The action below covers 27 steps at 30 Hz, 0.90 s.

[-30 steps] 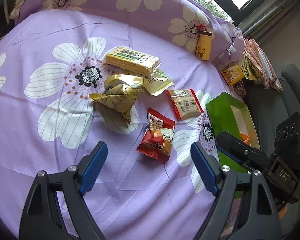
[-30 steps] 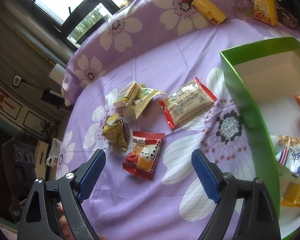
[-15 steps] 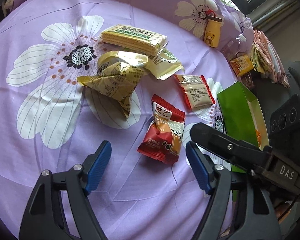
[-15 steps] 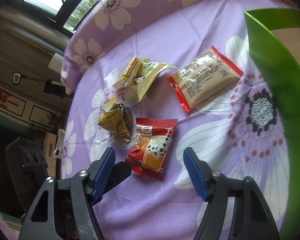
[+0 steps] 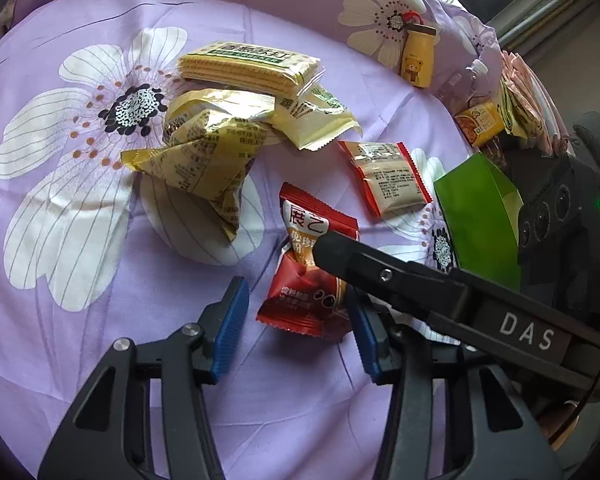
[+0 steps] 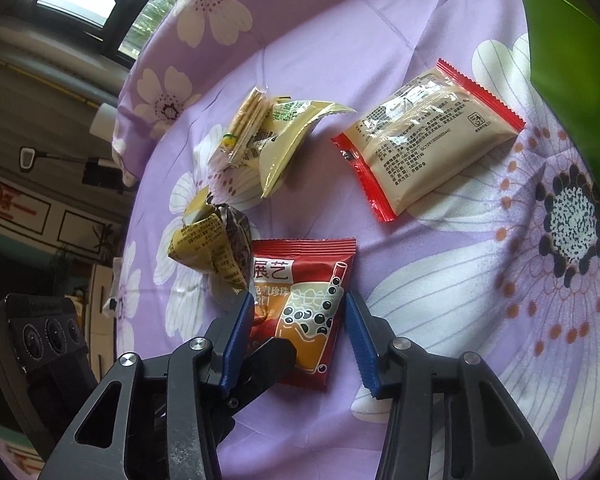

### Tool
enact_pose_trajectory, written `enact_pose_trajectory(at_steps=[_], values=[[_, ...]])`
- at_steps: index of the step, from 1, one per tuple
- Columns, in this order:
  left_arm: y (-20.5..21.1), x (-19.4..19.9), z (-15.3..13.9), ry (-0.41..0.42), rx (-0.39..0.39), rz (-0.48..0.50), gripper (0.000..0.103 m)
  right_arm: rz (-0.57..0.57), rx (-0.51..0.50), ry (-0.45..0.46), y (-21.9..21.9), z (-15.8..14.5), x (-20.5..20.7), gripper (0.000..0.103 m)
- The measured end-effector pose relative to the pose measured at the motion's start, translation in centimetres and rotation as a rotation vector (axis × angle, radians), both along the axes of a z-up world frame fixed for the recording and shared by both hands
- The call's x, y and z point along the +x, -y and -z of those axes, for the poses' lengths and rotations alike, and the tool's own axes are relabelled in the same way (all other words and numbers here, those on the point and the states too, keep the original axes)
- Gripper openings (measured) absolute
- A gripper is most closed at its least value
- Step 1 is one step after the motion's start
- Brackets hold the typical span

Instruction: Organize snacks

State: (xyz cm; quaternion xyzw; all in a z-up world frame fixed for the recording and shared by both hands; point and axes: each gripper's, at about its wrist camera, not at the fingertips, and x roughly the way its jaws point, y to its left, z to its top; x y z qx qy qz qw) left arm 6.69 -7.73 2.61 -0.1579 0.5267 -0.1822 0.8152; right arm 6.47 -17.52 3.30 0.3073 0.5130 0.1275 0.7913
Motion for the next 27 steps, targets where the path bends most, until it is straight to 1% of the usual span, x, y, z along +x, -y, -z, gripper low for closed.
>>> enact_pose_trajectory(at_steps=[2,6,9,13,21,27], values=[[0.1,0.0,0.0,0.003,-0.004,-0.002,0.043,-0.002,0.003,0.001,0.0,0.0,-0.1,0.048],[0.2,-0.2,-0.1,0.011,0.006,0.003,0.042,-0.003,-0.009,0.003,0.0,0.1,-0.2,0.045],[0.4,-0.3,-0.2,0.012,0.006,0.003,0.038,0.002,-0.011,0.006,-0.1,0.0,-0.2,0.045],[0.6,-0.6,-0.5,0.028,0.019,0.010,0.034,0.007,-0.036,0.019,-0.4,-0.3,-0.4,0.045],[1.1,-1.3,-1.6,0.077,0.031,0.033,0.032,0.022,-0.057,0.047,-0.3,-1.4,-1.1,0.043],[1.2,-2.0,-2.8,0.127,0.022,0.045,0.031,0.033,-0.086,0.097,-0.5,-3.1,-2.0,0.043]])
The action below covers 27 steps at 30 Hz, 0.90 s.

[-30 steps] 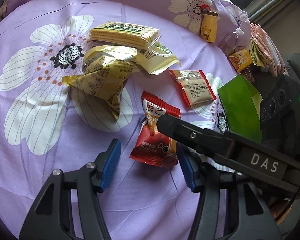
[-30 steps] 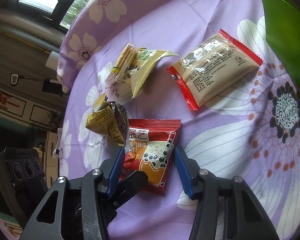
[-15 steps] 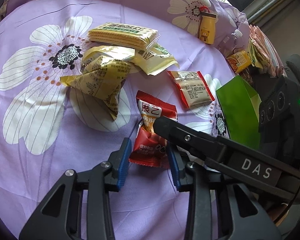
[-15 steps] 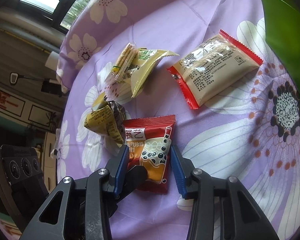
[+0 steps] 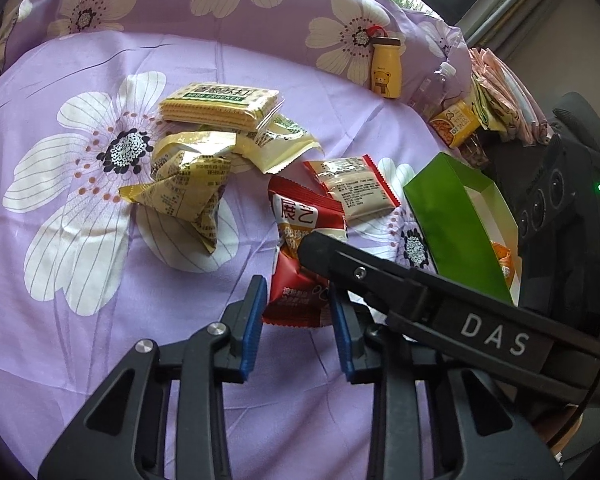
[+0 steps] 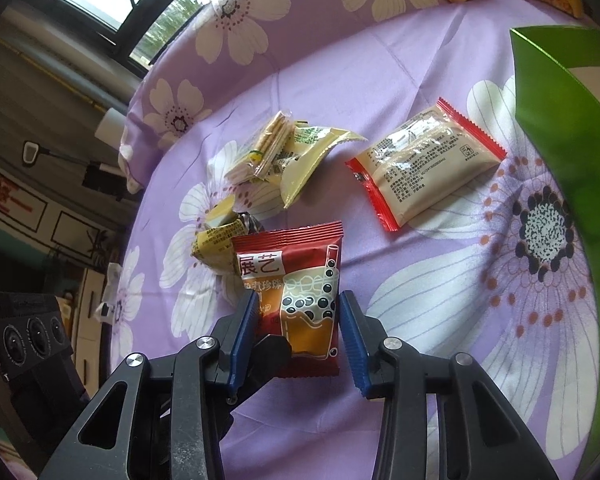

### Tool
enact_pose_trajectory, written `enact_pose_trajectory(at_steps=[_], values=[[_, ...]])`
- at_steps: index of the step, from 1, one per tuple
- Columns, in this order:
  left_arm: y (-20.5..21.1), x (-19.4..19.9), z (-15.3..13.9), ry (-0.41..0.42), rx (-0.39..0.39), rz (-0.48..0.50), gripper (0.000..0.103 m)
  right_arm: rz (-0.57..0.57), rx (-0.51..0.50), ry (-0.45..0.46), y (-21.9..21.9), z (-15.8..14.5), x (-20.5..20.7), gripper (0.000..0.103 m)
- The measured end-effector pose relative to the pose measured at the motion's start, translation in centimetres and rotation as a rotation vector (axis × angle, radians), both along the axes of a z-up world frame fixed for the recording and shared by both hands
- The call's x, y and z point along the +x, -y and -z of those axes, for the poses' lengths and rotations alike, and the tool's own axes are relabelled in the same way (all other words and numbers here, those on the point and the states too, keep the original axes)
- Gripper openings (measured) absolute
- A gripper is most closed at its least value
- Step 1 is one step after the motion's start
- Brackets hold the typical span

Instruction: Organize snacks

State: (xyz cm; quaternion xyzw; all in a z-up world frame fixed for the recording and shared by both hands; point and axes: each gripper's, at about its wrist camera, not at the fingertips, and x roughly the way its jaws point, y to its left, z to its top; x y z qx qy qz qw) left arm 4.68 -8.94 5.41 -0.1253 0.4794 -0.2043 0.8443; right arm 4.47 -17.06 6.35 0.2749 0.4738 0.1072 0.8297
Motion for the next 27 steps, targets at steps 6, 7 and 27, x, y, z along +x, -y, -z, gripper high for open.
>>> enact_pose_trajectory(at_steps=[6,7,27], values=[[0.1,-0.6,-0.7,0.028,-0.014,0.014,0.030,0.011,-0.036,0.035,-0.3,-1.3,-0.7,0.043],[0.1,-0.6,-0.8,0.031,-0.019,0.016,0.030,0.013,-0.040,0.037,-0.3,-1.4,-0.8,0.043],[0.8,-2.1,-3.1,0.111,-0.107,0.075,0.014,0.035,-0.060,0.113,-0.7,-4.2,-2.4,0.043]])
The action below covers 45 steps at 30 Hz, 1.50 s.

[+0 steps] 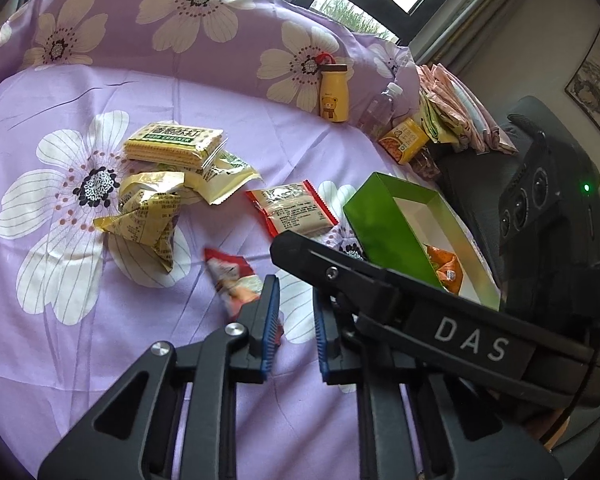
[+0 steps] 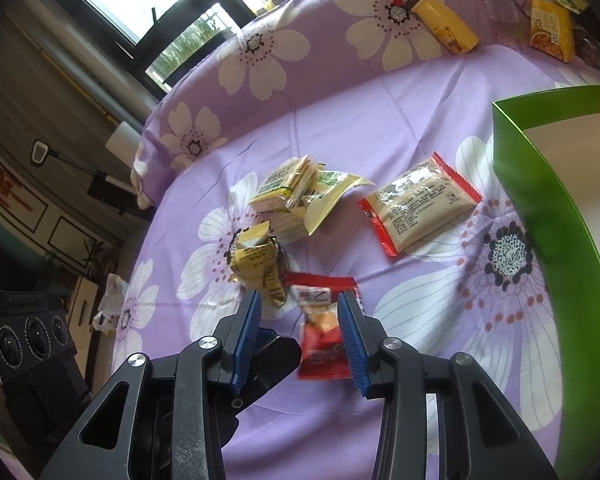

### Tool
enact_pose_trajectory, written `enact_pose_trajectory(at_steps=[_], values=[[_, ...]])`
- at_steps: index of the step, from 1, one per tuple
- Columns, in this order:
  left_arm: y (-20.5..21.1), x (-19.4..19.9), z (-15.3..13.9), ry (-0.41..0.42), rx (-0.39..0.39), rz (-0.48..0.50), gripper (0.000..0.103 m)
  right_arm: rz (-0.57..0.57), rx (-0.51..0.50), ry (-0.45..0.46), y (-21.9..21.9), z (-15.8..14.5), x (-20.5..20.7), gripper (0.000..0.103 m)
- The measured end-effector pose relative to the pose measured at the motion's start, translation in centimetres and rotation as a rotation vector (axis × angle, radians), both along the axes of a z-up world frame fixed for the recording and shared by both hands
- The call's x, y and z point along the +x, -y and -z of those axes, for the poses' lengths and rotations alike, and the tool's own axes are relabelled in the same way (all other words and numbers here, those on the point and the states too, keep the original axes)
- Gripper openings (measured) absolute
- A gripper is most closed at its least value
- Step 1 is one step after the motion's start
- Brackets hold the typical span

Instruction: Organize snacks

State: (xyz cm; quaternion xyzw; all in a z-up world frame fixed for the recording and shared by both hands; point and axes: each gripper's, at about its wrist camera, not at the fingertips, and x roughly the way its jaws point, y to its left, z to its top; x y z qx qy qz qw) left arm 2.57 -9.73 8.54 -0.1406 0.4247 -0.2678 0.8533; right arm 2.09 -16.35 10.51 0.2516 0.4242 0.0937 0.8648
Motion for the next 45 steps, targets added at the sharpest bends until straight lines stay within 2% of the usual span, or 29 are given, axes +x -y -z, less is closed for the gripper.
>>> enact_pose_trajectory(at_steps=[4,10,12,14,16,20,25,30,33,37,45], values=[[0.2,0.1,0.4,-0.027,0.006,0.007,0.015,-0.005,-0.025,-0.021,-0.1,0.2,0.1,0.043],[-0.4,0.2,0.9,-0.091,0.089,-0.015,0.020,-0.025,0.033,-0.094,0.5,1.6,0.5,0.043],[-0.8,0.5,1.2,-0.114,0.140,-0.024,0.026,-0.018,0.062,-0.116,1.0,2.1,0.6,0.043],[-1.5,0.8,1.4,-0.120,0.157,-0.037,0.042,-0.011,0.096,-0.147,1.5,2.8,0.7,0.043],[-2.1,1.3,1.6,-0.138,0.180,-0.070,0.050,-0.003,0.123,-0.171,1.8,3.4,0.9,0.043],[-2.6,2.0,2.7,-0.192,0.167,-0.080,0.055,-0.003,0.154,-0.206,1.9,4.3,1.1,0.043],[-2.4,2.8,4.4,-0.237,0.195,-0.104,0.056,-0.027,0.208,-0.241,1.6,5.9,2.2,0.044],[-2.5,3.2,5.3,-0.283,0.146,-0.099,0.056,-0.030,0.195,-0.270,1.1,7.5,3.0,0.044],[-2.2,3.1,5.4,-0.263,0.146,-0.088,0.053,-0.061,0.206,-0.254,0.8,7.5,3.1,0.044],[-2.0,3.1,5.7,-0.272,0.113,-0.070,0.036,-0.078,0.256,-0.244,0.7,8.1,3.1,0.044],[-1.7,2.2,3.9,-0.201,0.104,-0.057,0.032,-0.077,0.218,-0.185,0.7,6.0,2.1,0.044]])
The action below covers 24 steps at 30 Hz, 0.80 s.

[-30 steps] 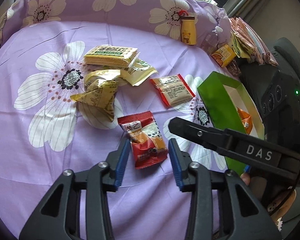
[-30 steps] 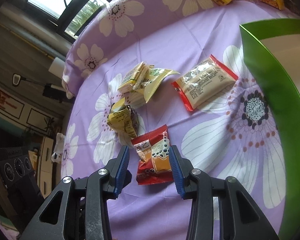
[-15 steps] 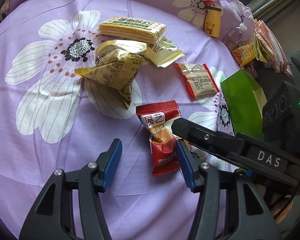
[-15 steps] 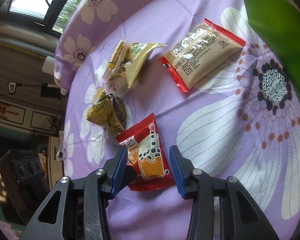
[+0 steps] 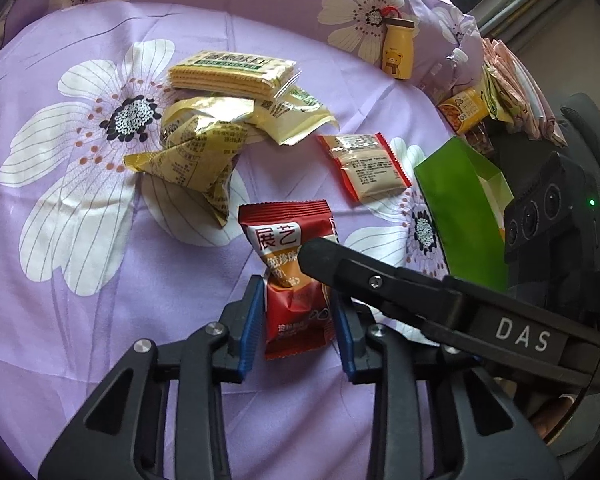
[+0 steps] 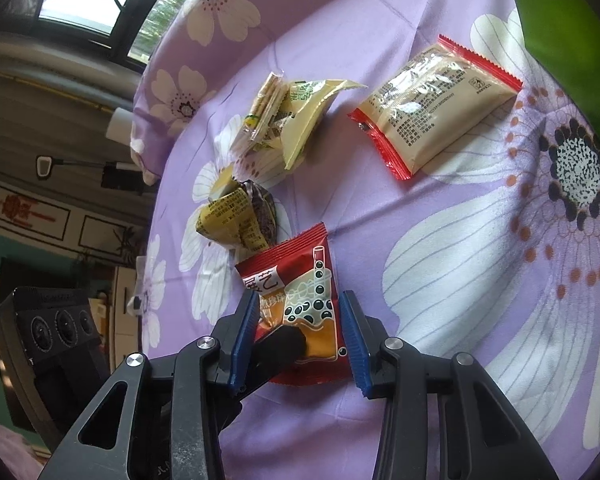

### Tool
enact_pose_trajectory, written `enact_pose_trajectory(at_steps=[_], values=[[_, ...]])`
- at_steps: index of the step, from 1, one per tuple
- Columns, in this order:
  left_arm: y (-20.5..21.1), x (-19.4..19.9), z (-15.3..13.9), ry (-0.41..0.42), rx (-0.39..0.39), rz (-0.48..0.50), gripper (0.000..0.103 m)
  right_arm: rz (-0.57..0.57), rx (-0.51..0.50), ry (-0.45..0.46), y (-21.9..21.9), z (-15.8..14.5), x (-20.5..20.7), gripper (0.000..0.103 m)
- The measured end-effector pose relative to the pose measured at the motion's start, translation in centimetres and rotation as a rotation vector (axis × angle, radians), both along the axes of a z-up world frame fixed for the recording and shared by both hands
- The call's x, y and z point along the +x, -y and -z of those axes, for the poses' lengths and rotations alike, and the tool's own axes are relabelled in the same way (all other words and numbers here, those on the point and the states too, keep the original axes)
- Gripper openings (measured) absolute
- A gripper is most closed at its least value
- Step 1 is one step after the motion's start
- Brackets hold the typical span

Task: Organize snacks
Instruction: 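Carry the red-and-white packet over the green box with the right gripper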

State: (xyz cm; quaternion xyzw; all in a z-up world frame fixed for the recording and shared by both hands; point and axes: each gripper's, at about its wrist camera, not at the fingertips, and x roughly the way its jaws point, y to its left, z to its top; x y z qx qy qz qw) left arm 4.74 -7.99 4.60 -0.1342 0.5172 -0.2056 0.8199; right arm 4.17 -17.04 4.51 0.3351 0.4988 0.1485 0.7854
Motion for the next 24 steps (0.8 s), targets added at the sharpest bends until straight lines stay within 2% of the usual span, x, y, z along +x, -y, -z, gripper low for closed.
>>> enact_pose_trajectory(at_steps=[7,14,19,24], values=[[0.7,-1.5,-3.9,0.115,-0.049,0.034,0.031,0.023,-0.088,0.124,0.4,-5.1,-2.0,0.044],[2.3,-3.6,-8.3,0.247,-0.061,0.074,0.031,0.063,-0.122,0.266,1.7,-10.0,-4.7,0.044],[4.4,-4.7,-10.4,0.311,-0.051,0.112,0.031,0.107,-0.120,0.328,3.6,-12.0,-6.3,0.044],[6.7,-4.9,-11.1,0.324,-0.075,0.154,0.031,0.157,-0.145,0.346,5.8,-13.0,-7.7,0.044]])
